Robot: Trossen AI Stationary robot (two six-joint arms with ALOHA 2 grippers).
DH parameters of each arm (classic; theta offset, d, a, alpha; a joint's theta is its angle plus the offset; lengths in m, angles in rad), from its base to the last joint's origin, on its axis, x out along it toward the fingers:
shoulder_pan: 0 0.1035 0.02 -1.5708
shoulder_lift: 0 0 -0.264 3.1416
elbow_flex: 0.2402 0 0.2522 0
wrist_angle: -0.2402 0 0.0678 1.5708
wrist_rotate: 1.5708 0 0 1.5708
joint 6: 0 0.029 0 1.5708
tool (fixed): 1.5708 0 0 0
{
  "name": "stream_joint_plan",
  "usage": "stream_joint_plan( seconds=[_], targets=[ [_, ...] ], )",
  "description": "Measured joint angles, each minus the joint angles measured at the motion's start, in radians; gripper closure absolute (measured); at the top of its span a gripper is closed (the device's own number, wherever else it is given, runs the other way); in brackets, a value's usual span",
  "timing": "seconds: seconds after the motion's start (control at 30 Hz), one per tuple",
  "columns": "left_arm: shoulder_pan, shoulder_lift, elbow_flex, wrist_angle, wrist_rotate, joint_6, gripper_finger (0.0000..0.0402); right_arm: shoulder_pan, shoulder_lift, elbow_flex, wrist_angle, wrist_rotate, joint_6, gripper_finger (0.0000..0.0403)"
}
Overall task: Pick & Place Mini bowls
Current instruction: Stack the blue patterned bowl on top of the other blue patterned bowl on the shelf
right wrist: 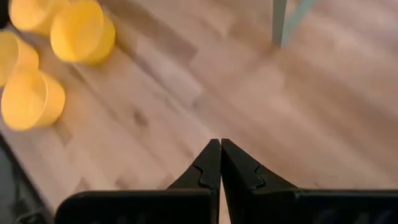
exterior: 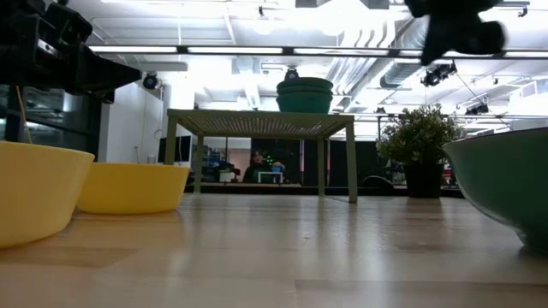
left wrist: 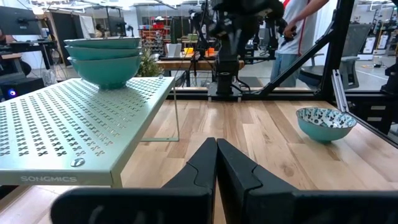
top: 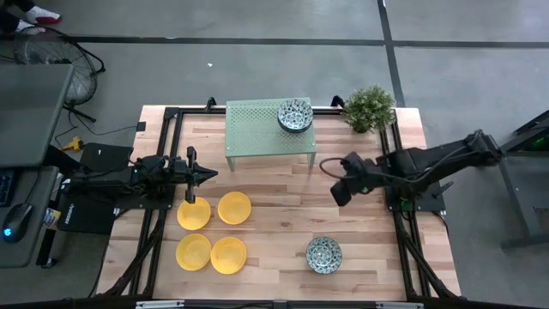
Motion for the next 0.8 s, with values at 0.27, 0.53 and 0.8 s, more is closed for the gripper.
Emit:
stream_joint_plan(
  seconds=[0.27, 0.53, 0.8],
  targets=[
    [0.000, 0.000, 0.000, 0.000, 0.000, 0.000, 0.0395, 0.096, 0.028, 0.000, -0.076, -0.142, 0.220, 0.0403],
    [0.000, 0.000, 0.000, 0.000, 0.000, 0.000, 0.0395, 0.194, 0.157, 0.000, -0.049, -0.310, 0.365, 0.0403],
    [0.000, 0.000, 0.000, 0.000, 0.000, 0.000, 0.0395, 0.263, 0.309, 0.000, 0.061, -0.416, 0.471, 0.0403]
  ],
)
